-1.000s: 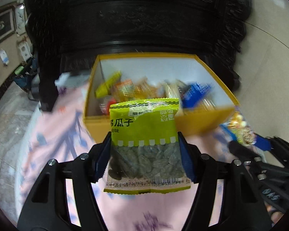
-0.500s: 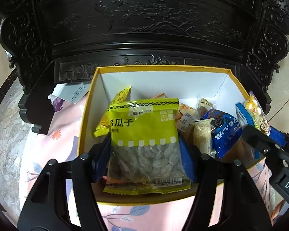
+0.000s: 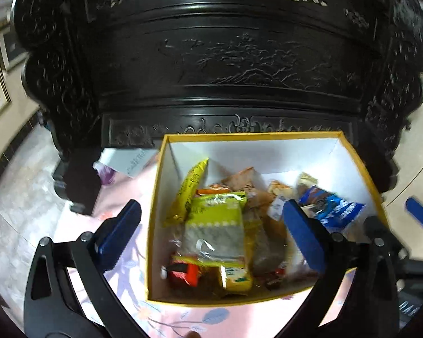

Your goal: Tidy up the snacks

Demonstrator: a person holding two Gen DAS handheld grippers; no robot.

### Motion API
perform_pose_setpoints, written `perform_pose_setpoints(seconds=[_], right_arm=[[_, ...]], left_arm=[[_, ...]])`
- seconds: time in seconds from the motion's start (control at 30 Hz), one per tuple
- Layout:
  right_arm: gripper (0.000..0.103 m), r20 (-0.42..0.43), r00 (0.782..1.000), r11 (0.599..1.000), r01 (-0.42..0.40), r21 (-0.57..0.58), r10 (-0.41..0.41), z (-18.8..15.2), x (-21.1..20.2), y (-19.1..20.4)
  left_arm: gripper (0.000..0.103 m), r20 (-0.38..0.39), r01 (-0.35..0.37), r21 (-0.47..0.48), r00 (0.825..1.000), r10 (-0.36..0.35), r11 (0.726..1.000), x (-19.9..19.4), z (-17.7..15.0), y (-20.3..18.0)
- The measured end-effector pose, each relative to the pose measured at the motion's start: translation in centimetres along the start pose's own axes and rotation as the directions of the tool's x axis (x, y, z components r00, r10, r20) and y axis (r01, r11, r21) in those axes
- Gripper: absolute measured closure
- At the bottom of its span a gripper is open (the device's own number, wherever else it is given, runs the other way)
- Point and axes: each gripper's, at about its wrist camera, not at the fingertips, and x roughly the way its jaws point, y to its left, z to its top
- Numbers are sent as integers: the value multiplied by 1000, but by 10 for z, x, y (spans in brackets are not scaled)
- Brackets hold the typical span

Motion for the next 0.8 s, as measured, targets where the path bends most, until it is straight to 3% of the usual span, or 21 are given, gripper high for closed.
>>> perform_pose_setpoints(seconds=[0.27,0.8], right_arm=[[1,39,999,999,-34,16,33,-14,-25,3],[1,-7,999,999,-52,4,53,-21,-22,8]], left_arm=[[2,34,6,23,999,-7,1000,-6,-4,4],[2,44,12,28,999,-14,1000,-9,-6,2]])
